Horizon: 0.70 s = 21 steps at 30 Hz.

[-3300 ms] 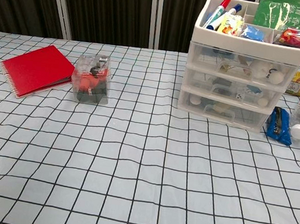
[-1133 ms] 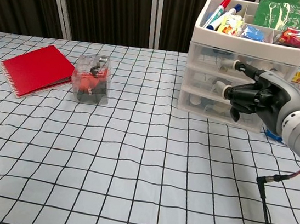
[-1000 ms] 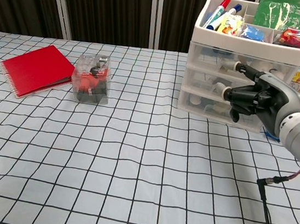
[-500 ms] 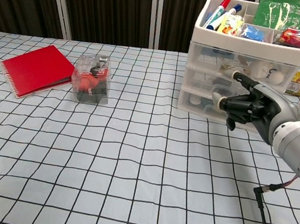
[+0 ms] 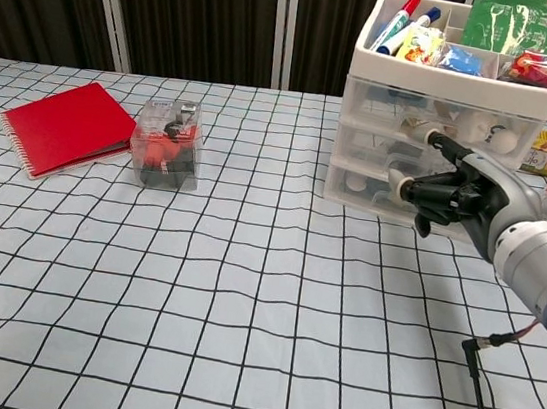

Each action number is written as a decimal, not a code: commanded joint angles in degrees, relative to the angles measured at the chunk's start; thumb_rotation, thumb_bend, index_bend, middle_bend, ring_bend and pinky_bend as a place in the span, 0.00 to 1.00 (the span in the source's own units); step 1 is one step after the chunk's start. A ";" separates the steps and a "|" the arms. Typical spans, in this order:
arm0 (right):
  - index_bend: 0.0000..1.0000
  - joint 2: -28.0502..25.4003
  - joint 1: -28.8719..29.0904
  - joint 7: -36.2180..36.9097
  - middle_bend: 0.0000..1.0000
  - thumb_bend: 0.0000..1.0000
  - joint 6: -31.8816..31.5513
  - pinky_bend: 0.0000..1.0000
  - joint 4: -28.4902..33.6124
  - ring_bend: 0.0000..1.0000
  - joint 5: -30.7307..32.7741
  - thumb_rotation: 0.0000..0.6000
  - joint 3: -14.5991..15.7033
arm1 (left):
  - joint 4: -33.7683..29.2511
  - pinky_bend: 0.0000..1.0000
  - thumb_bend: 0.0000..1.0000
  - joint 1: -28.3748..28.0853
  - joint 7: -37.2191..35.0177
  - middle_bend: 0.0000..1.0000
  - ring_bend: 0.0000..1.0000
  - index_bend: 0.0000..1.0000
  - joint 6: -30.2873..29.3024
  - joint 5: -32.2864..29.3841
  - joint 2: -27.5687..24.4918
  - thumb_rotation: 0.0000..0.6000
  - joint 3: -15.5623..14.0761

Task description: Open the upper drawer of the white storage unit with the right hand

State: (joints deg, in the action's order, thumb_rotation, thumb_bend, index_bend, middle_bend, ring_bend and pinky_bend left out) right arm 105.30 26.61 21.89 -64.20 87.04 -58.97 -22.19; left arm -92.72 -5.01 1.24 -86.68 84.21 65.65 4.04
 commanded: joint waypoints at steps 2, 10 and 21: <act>0.11 0.01 0.11 -0.35 0.96 0.38 -0.08 0.77 -0.05 0.93 -0.17 1.00 -0.27 | 0.10 0.00 0.06 0.00 0.10 0.00 0.00 0.00 0.04 -0.18 0.04 1.00 0.08; 0.11 -0.02 0.15 -0.89 0.96 0.38 -0.29 0.77 -0.10 0.93 -0.08 1.00 -0.79 | 0.07 0.00 0.06 -0.08 0.37 0.00 0.00 0.00 0.22 -0.29 0.10 1.00 0.11; 0.11 0.61 0.44 -1.12 0.96 0.38 0.18 0.77 -0.91 0.93 0.79 1.00 -1.45 | -0.07 0.00 0.06 -0.03 0.65 0.00 0.00 0.00 0.26 -0.22 0.09 1.00 0.00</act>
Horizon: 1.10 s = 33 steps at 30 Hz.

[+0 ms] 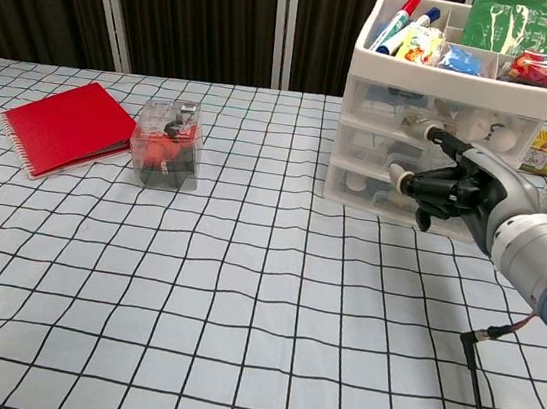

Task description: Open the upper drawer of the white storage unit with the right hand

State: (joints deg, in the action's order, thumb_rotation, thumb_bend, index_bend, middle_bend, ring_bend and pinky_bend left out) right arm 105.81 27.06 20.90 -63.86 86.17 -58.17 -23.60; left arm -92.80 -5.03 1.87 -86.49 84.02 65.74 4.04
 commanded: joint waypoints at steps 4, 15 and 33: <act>0.11 0.58 -0.08 -0.39 0.96 0.38 -0.89 0.77 -0.33 0.93 -0.16 1.00 -0.21 | -0.04 0.00 0.06 -0.04 0.01 0.00 0.00 0.00 0.09 0.12 -0.01 1.00 -0.08; 0.11 1.91 -0.17 -1.50 0.96 0.38 -1.95 0.77 -0.99 0.93 0.29 1.00 -0.55 | -0.07 0.00 0.06 -0.21 0.37 0.00 0.00 0.00 0.38 0.54 0.14 1.00 -0.34; 0.13 3.84 2.95 -2.63 0.96 0.38 0.44 0.77 -1.58 0.93 1.33 1.00 -2.90 | 0.05 0.00 0.06 -0.35 -0.17 0.00 0.00 0.00 0.89 0.24 -0.02 1.00 -0.35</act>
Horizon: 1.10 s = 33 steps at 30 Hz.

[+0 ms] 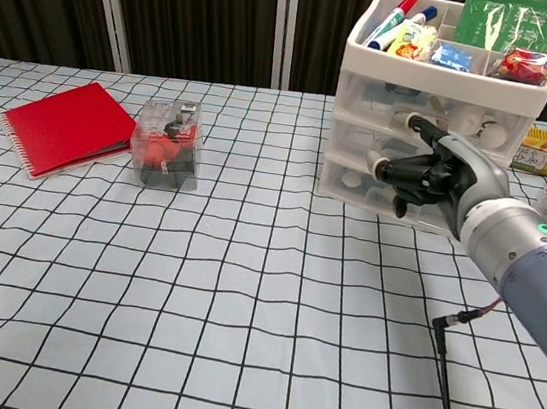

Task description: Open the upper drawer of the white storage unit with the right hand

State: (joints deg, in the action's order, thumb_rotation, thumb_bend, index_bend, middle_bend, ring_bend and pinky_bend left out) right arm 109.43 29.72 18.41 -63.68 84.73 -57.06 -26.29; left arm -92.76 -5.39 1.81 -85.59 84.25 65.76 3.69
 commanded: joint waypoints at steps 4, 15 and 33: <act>0.14 0.43 0.53 -0.06 0.96 0.38 0.83 0.77 -0.11 0.93 0.81 1.00 -0.31 | 0.06 0.00 0.06 -0.04 -0.40 0.00 0.00 0.00 0.16 -0.12 -0.13 1.00 0.03; 0.20 -0.17 -0.01 0.63 0.96 0.38 1.46 0.77 1.83 0.93 0.79 1.00 0.52 | 0.00 0.00 0.06 -0.02 -0.36 0.00 0.00 0.00 0.18 -0.10 -0.15 1.00 -0.05; 0.20 -4.08 -3.41 3.88 0.95 0.38 2.32 0.76 8.82 0.92 -2.98 1.00 4.98 | -0.14 0.00 0.06 -0.03 -0.46 0.00 0.00 0.00 0.53 -0.94 -0.34 1.00 0.16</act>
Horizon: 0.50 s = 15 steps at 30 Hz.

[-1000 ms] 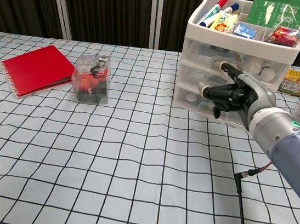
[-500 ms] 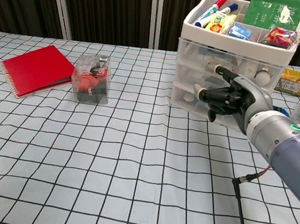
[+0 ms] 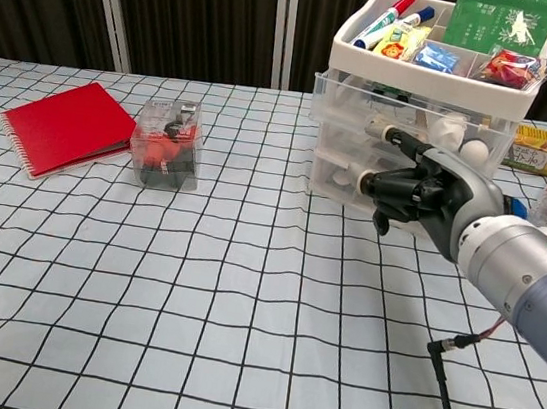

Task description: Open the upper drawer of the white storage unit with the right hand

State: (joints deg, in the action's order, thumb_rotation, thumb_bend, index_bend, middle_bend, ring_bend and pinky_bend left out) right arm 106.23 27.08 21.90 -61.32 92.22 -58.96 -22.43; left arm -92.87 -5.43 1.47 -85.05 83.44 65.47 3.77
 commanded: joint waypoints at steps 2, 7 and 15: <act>0.20 -2.03 -1.81 0.62 0.95 0.38 -0.35 0.76 3.49 0.92 -2.83 1.00 3.08 | -0.08 0.00 0.06 0.03 -0.19 0.00 0.00 0.00 -0.06 0.00 -0.13 1.00 0.06; 0.17 -3.12 -2.66 0.06 0.94 0.38 -0.86 0.75 5.19 0.91 -4.56 1.00 4.97 | -0.07 0.00 0.06 0.06 -0.25 0.00 0.00 0.00 -0.17 0.04 -0.12 1.00 0.07; 0.11 -3.36 -3.85 -0.98 0.91 0.38 -2.89 0.73 5.60 0.89 -6.85 1.00 6.94 | -0.11 0.00 0.06 0.09 -0.08 0.00 0.00 0.00 -0.20 0.13 -0.08 1.00 -0.01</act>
State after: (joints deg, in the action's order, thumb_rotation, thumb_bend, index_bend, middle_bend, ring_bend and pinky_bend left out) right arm 102.81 23.41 21.10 -63.92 97.93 -65.54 -15.72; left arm -92.98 -5.34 1.38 -85.25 83.57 65.39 3.76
